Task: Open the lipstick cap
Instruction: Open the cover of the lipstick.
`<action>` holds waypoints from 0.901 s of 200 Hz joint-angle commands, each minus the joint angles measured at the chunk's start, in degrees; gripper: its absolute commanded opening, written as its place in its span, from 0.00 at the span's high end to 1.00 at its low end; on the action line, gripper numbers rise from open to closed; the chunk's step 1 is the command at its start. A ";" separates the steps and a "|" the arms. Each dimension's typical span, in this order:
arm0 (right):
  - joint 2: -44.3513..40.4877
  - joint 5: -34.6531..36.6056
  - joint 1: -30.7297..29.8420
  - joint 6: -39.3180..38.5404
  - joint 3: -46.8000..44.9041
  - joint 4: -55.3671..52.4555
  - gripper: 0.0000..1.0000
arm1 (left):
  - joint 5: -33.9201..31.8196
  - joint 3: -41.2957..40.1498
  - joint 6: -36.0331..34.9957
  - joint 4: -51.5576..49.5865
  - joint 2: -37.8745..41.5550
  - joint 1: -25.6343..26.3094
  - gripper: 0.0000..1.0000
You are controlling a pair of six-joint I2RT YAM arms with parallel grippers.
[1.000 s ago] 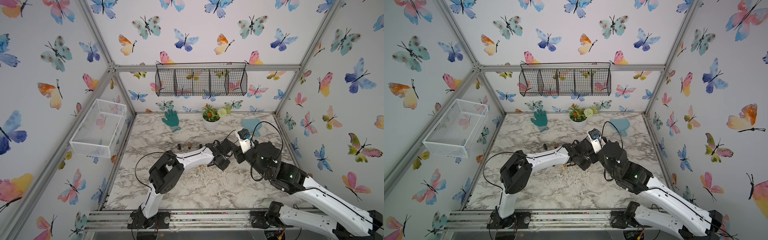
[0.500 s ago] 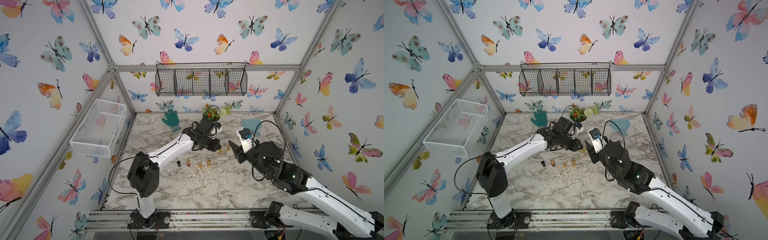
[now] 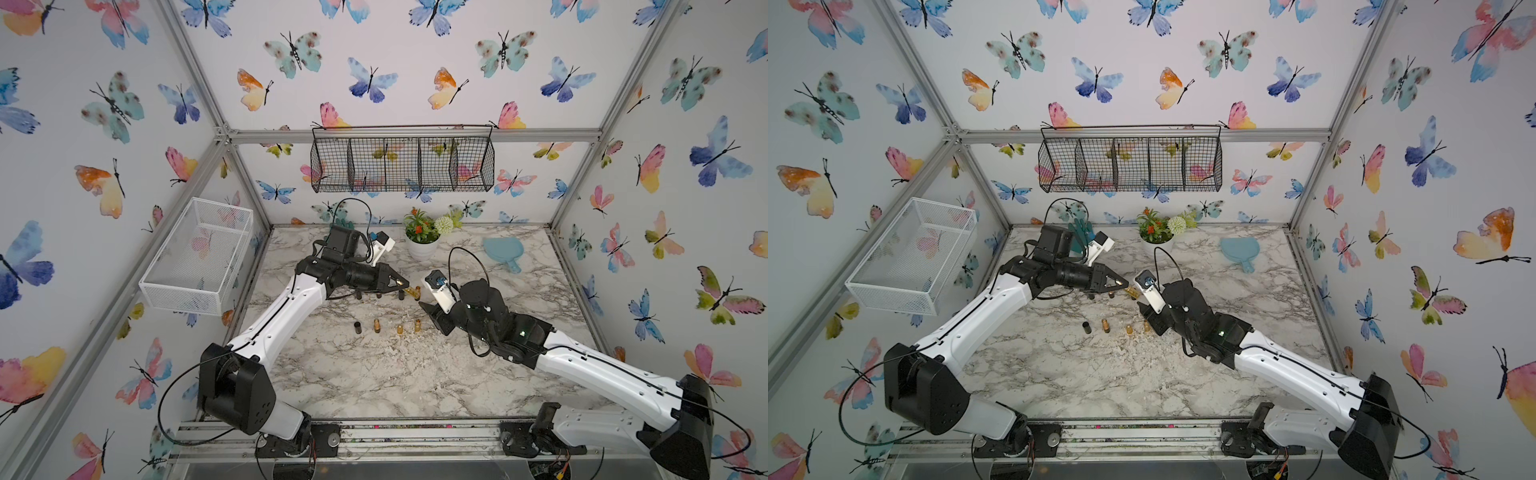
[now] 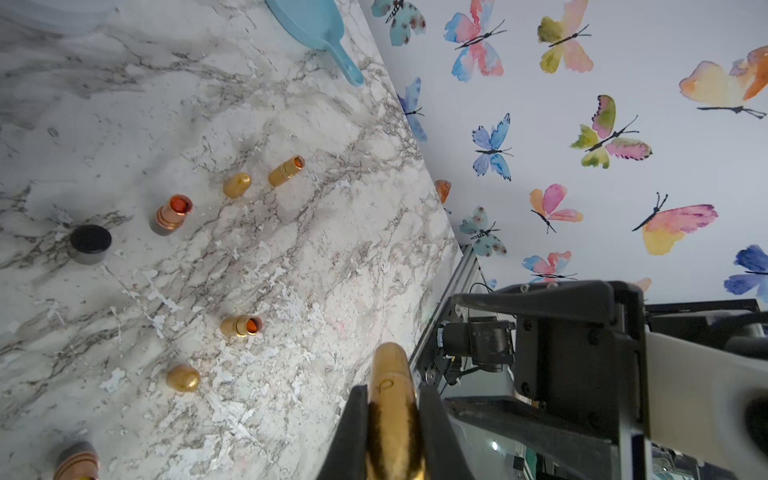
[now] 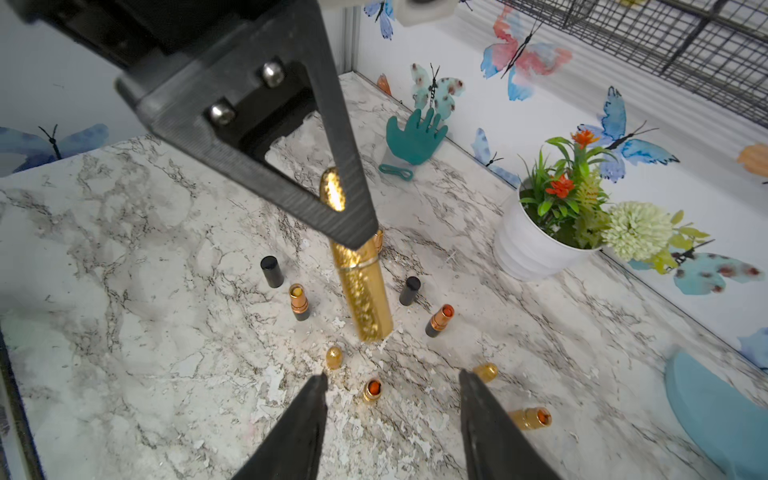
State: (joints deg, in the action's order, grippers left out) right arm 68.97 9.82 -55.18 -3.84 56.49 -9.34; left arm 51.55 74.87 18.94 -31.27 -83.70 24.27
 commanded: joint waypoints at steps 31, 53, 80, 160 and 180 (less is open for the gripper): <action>5.83 -5.78 -0.14 -1.66 3.69 3.41 0.47 | 6.24 -1.83 -0.61 -0.45 3.98 -1.34 0.98; 6.36 -5.43 -0.11 -2.12 4.26 3.67 0.49 | 6.81 -2.11 -1.34 -0.99 4.05 -1.33 0.98; 6.44 -5.45 -0.11 -2.40 4.59 3.83 0.55 | 6.01 -1.93 -2.45 -2.57 3.75 -1.33 1.00; 7.41 -7.50 -0.11 -3.67 6.18 1.93 0.91 | 3.88 -0.49 -4.82 -5.78 1.16 -1.41 1.00; 7.08 -6.63 -0.11 -4.07 6.27 0.92 0.96 | 2.86 -0.02 -5.16 -6.33 0.44 -1.83 1.00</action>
State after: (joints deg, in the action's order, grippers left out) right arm 76.20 2.13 -55.53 -7.42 60.60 -8.34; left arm 56.01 73.78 15.86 -34.50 -82.02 23.18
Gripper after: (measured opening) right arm 0.200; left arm 0.173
